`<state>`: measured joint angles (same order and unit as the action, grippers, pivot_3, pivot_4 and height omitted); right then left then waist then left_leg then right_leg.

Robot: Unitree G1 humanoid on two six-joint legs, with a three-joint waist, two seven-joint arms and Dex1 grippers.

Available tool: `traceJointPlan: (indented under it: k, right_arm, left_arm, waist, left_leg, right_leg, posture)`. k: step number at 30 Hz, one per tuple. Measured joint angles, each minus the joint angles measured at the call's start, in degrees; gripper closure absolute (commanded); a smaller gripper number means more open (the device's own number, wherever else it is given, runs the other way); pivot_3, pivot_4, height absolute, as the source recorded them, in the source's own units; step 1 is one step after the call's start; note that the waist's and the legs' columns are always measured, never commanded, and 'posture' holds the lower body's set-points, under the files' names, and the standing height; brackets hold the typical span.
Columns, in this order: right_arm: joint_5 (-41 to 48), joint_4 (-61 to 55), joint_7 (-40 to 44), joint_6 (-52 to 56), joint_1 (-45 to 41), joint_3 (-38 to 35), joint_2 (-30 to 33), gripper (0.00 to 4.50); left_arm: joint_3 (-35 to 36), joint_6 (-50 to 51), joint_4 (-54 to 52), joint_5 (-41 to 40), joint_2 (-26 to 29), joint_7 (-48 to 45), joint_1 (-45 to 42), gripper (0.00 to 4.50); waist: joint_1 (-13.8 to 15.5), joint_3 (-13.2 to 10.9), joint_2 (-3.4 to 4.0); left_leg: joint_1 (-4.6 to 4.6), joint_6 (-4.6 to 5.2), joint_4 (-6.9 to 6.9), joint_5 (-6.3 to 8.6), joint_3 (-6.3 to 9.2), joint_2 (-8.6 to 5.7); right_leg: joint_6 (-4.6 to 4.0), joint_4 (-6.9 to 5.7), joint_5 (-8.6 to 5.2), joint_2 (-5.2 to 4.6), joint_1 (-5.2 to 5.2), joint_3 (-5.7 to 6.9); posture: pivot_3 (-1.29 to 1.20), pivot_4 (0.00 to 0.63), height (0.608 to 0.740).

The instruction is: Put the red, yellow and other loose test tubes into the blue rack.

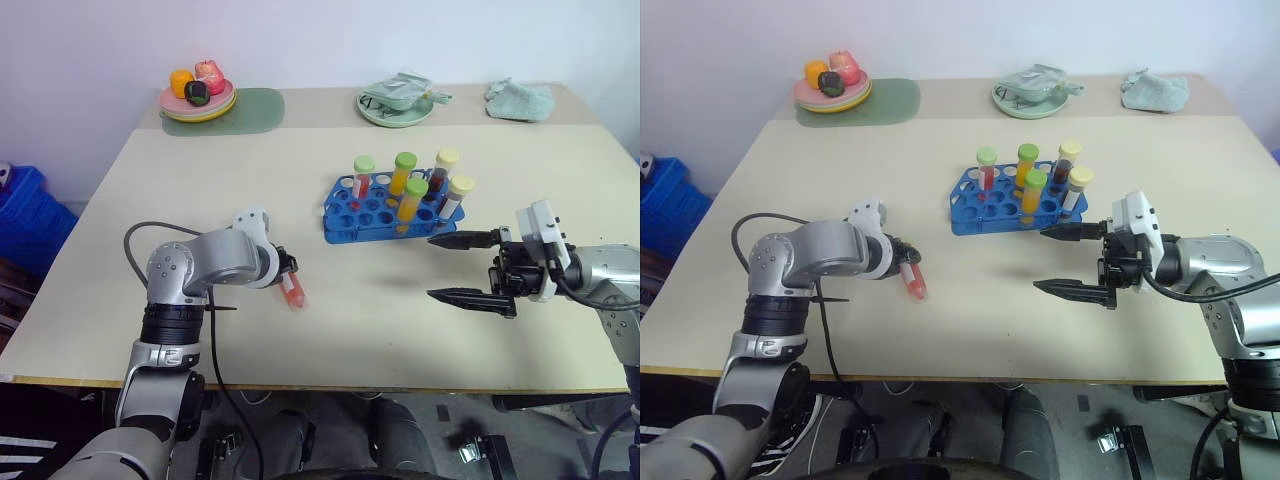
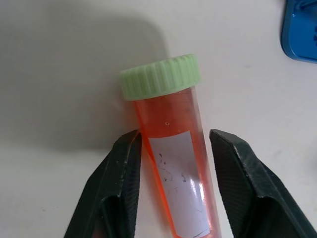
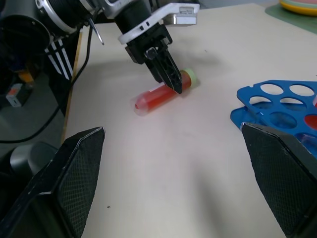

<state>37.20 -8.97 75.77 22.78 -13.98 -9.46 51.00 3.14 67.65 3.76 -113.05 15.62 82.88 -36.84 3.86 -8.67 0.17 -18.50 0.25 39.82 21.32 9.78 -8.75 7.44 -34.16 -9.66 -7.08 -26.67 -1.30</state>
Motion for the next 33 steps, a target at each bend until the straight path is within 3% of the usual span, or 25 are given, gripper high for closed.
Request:
traceJointPlan:
  k: [4,8,9,16,21,25,30,33]
  right_arm:
    - [-0.22,0.0,0.0,-0.19,0.0,0.0,-0.02,0.0]
    - [-0.58,0.0,0.02,-0.29,0.0,0.01,-0.05,0.0]
    - [-0.73,0.0,0.02,-0.4,0.0,0.01,-0.05,0.0]
    - [-0.96,0.0,0.02,-0.64,0.06,0.01,-0.09,0.0]
    - [-1.02,0.0,-0.51,-0.64,0.76,-0.18,-0.24,0.0]
    - [-1.08,0.2,-2.03,-0.77,0.75,-0.57,-0.48,0.0]
    - [-1.03,0.26,-5.15,-0.89,1.27,-2.6,-1.72,0.0]
    - [-0.94,0.11,-7.26,-0.73,1.58,-2.92,-2.99,0.0]
  left_arm:
    - [0.0,0.32,0.01,0.0,0.13,-0.13,0.0,2.33]
    - [0.0,0.4,0.9,0.01,0.63,-0.2,-0.78,3.55]
    - [0.0,0.42,1.02,0.01,0.87,-0.21,-1.03,3.67]
    - [0.46,0.56,1.11,0.02,1.84,-0.92,-1.15,3.68]
    - [-1.34,6.07,-3.48,2.89,17.46,-14.67,-2.27,3.68]
    - [-1.8,5.03,-17.84,19.77,25.4,-38.55,-3.27,3.68]
    - [-7.33,-20.54,-31.48,51.84,27.96,-72.79,7.83,3.68]
    - [-10.92,-33.65,-30.7,66.62,26.48,-82.64,12.99,3.68]
  waist:
    - [0.0,0.0,0.0]
    - [0.0,-0.01,-0.02]
    - [0.0,-0.01,-0.02]
    - [-0.01,-0.03,-0.04]
    - [-0.44,-0.06,-0.08]
    - [-0.09,-0.06,-0.08]
    - [-0.28,-0.06,-0.08]
    - [-0.27,-0.06,-0.06]
  left_leg:
    - [0.0,0.0,0.0,0.0,0.0,0.0]
    - [0.0,0.0,-0.01,0.0,0.0,0.01]
    - [0.0,-0.01,-0.01,0.0,0.0,0.01]
    - [0.0,-0.01,-0.05,0.0,0.0,0.03]
    - [-0.04,-0.17,-0.14,0.09,-0.12,0.27]
    - [-0.03,-0.16,-0.16,0.1,-0.18,0.26]
    - [0.11,-0.17,-0.49,0.09,-0.35,0.43]
    - [0.09,-0.19,-0.61,0.07,-0.43,0.63]
  right_leg:
    - [0.0,0.0,0.0,0.01,0.0,0.0]
    - [0.0,0.0,0.0,0.02,0.0,0.0]
    - [0.0,0.01,0.0,0.02,0.0,0.0]
    - [0.0,0.02,0.0,0.03,-0.02,0.0]
    - [-0.07,0.0,0.02,0.29,-0.17,-0.06]
    - [-0.08,0.12,0.03,0.27,-0.08,-0.05]
    - [-0.18,0.29,0.08,0.33,-0.08,-0.06]
    - [-0.36,0.62,0.22,0.52,-0.05,-0.06]
  posture:
    - [0.0,0.15,0.74]
    - [0.0,0.15,0.74]
    - [0.0,0.15,0.74]
    - [0.0,0.15,0.74]
    - [0.0,0.15,0.74]
    - [0.0,0.15,0.74]
    - [0.0,0.15,0.74]
    - [0.0,0.15,0.74]
